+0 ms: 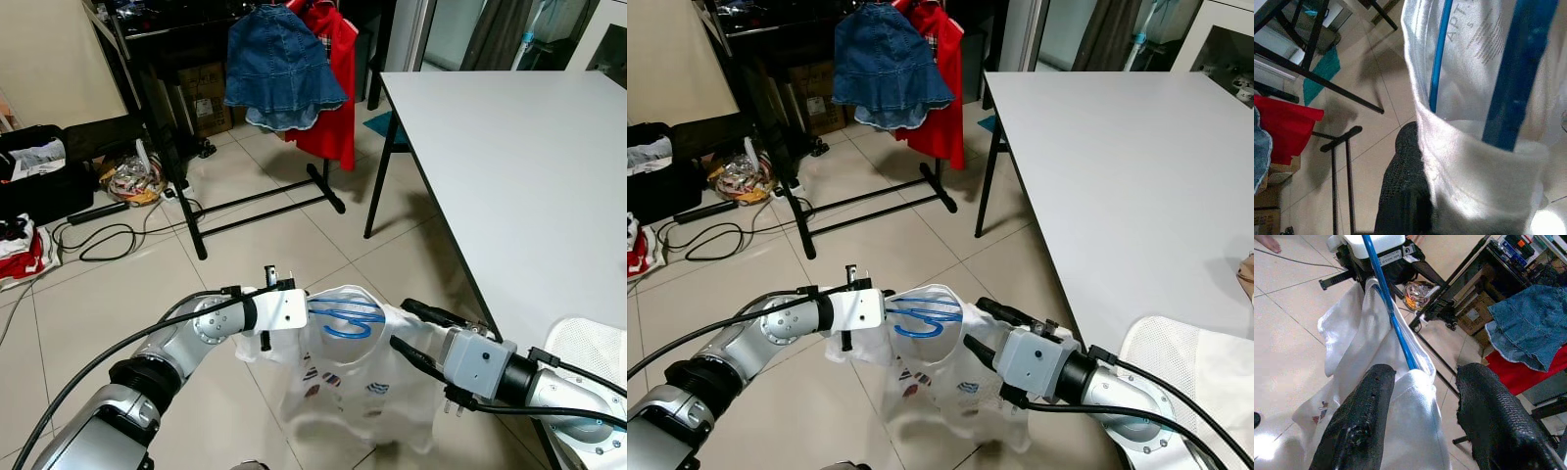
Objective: Hang hanger
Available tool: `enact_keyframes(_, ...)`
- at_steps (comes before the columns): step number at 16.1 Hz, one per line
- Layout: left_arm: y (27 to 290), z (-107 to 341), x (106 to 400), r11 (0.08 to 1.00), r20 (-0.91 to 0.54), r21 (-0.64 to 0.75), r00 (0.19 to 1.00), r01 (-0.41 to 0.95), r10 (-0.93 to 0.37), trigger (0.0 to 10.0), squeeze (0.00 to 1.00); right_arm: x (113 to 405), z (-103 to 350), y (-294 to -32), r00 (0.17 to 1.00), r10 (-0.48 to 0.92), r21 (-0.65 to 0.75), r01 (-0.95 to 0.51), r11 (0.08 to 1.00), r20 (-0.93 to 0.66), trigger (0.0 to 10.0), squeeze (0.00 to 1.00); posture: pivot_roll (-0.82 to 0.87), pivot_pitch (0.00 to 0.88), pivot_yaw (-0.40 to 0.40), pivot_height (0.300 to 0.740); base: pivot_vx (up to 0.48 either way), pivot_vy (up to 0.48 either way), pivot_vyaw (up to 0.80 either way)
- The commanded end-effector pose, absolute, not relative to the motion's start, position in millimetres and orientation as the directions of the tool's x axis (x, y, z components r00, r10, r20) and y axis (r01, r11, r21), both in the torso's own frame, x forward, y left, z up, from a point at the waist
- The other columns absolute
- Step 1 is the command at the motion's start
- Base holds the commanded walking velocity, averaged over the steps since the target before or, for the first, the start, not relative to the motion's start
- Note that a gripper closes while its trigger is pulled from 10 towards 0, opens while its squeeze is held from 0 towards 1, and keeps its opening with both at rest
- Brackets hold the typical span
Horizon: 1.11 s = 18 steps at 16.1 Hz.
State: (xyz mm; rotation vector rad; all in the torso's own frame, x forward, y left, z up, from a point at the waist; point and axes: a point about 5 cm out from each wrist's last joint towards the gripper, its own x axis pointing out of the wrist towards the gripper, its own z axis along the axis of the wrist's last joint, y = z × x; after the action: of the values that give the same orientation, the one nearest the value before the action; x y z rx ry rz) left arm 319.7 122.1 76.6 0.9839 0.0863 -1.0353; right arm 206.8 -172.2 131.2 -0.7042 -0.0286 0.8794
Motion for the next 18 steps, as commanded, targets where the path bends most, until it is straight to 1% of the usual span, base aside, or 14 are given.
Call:
enact_keyframes(1, 121, 82, 321, 0.138, -0.469, 0.658, 0.546, 0.740, -0.694, 10.0, 0.00, 207, 134, -170, 0.648, 0.722, -0.580, -0.693, 0.429, -0.241, 10.0, 0.00, 0.00, 0.070, 0.045, 0.740, 0.000, 0.000, 0.00)
enact_keyframes(3, 116, 81, 320, 0.131, -0.461, 0.664, 0.542, 0.736, -0.703, 10.0, 0.00, 209, 119, -175, 0.664, 0.676, -0.585, -0.699, 0.410, -0.319, 10.0, 0.00, 0.00, 0.073, 0.040, 0.740, 0.000, 0.000, 0.00)
enact_keyframes(4, 116, 81, 319, 0.131, -0.460, 0.665, 0.541, 0.735, -0.704, 10.0, 0.00, 209, 117, -176, 0.665, 0.670, -0.586, -0.701, 0.407, -0.330, 10.0, 0.00, 0.00, 0.073, 0.040, 0.740, 0.000, 0.000, 0.00)
enact_keyframes(9, 115, 81, 319, 0.131, -0.458, 0.665, 0.541, 0.735, -0.706, 10.0, 0.00, 211, 112, -179, 0.680, 0.640, -0.608, -0.690, 0.393, -0.358, 10.0, 0.00, 0.00, 0.075, 0.038, 0.740, 0.000, 0.000, 0.00)
enact_keyframes(11, 115, 81, 319, 0.130, -0.458, 0.666, 0.540, 0.734, -0.706, 10.0, 0.00, 215, 112, -181, 0.702, 0.614, -0.631, -0.669, 0.394, -0.361, 10.0, 0.00, 0.00, 0.074, 0.035, 0.740, 0.000, 0.000, 0.00)
enact_keyframes(12, 114, 81, 319, 0.127, -0.457, 0.668, 0.539, 0.733, -0.707, 10.0, 0.00, 218, 111, -184, 0.719, 0.590, -0.651, -0.652, 0.389, -0.367, 10.0, 0.00, 0.00, 0.074, 0.035, 0.740, 0.000, 0.000, 0.00)
enact_keyframes(14, 113, 81, 318, 0.104, -0.460, 0.681, 0.534, 0.725, -0.709, 10.0, 0.00, 218, 111, -183, 0.713, 0.592, -0.654, -0.656, 0.377, -0.374, 10.0, 0.00, 0.00, 0.074, 0.035, 0.740, 0.000, 0.000, 0.00)
enact_keyframes(15, 113, 82, 318, 0.089, -0.462, 0.690, 0.532, 0.718, -0.710, 10.0, 0.00, 218, 110, -182, 0.705, 0.598, -0.652, -0.663, 0.367, -0.380, 4.7, 0.00, 0.00, 0.074, 0.034, 0.740, 0.000, 0.000, 0.00)
enact_keyframes(16, 112, 83, 318, 0.065, -0.463, 0.704, 0.527, 0.707, -0.713, 10.0, 0.00, 216, 109, -181, 0.693, 0.607, -0.651, -0.673, 0.351, -0.389, 0.0, 0.00, 0.00, 0.074, 0.034, 0.740, 0.000, 0.000, 0.00)
enact_keyframes(17, 112, 84, 318, 0.056, -0.463, 0.710, 0.525, 0.702, -0.714, 10.0, 0.00, 216, 109, -180, 0.688, 0.611, -0.650, -0.677, 0.346, -0.392, 0.0, 0.00, 0.00, 0.074, 0.034, 0.740, 0.000, 0.000, 0.00)
enact_keyframes(18, 110, 84, 316, 0.015, -0.470, 0.721, 0.505, 0.693, -0.724, 10.0, 0.00, 214, 107, -179, 0.676, 0.618, -0.655, -0.684, 0.321, -0.402, 0.0, 0.00, 0.00, 0.073, 0.035, 0.740, 0.000, 0.000, 0.00)
